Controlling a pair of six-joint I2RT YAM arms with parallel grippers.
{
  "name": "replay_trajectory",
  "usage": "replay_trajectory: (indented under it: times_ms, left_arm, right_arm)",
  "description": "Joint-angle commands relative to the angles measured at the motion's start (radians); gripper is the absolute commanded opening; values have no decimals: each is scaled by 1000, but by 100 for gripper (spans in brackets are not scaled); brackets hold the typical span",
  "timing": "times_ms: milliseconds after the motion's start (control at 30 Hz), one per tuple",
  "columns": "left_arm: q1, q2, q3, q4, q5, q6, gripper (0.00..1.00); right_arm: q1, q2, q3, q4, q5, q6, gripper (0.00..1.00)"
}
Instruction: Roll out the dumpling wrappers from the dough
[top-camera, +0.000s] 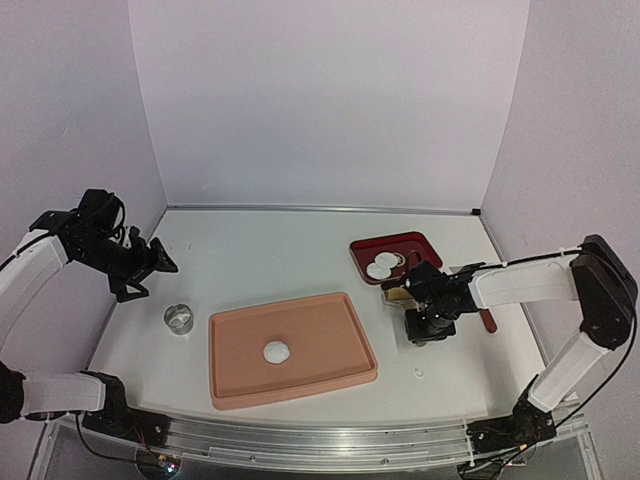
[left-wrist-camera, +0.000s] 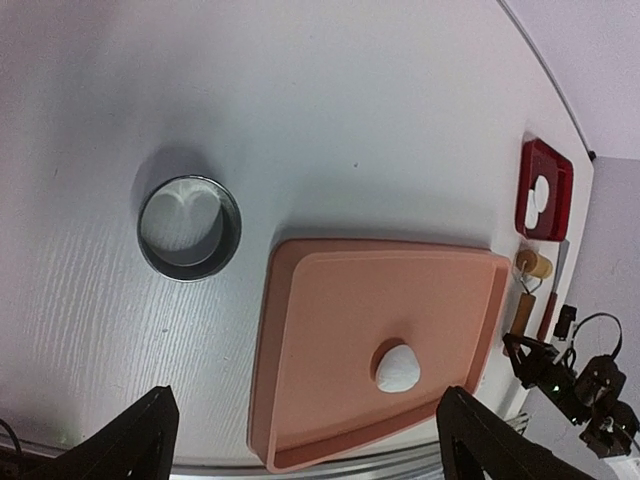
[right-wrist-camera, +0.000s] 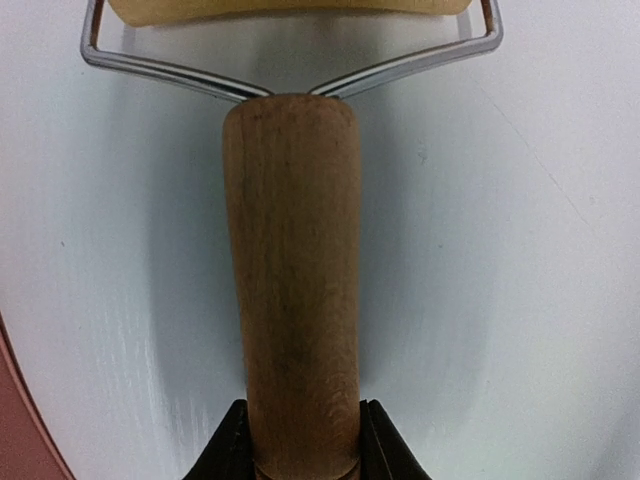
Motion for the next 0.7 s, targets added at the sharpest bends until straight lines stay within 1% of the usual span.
replay_trajectory:
  times_ms: [0, 100, 133, 167, 233, 300, 400, 500, 567, 667]
  left_arm:
    - [-3, -10, 95, 10, 127, 83, 93]
    - [-4, 25, 135, 56, 300, 123, 96]
    - [-4, 25, 135, 63, 316, 124, 96]
    - [-9, 44, 143, 109, 411, 126, 98]
    - [-19, 50, 150, 147, 453, 111, 100]
    - [-38, 74, 164, 237, 567, 73, 100]
    - [-113, 144, 225, 274, 590, 61, 100]
    - [-229, 220, 297, 293, 555, 60, 100]
    - [-255, 248, 320, 307, 556, 52, 100]
    - [-280, 274, 332, 351, 601, 19, 100]
  right_arm:
    - [11, -117, 122, -132, 26, -49, 0]
    - [28, -177, 249, -225, -1, -115, 0]
    - [31, -179, 265, -225, -2, -120, 0]
    - [50, -182, 346, -286, -7, -147, 0]
    - [74, -176, 411, -318, -4, -165, 0]
    - [132, -155, 506, -363, 1, -200, 0]
    - [207, -106, 616, -413, 15, -231, 0]
    - [296, -39, 724, -429, 17, -257, 0]
    - [333, -2, 779, -431, 24, -275, 0]
    - [395, 49, 860, -431, 25, -297, 0]
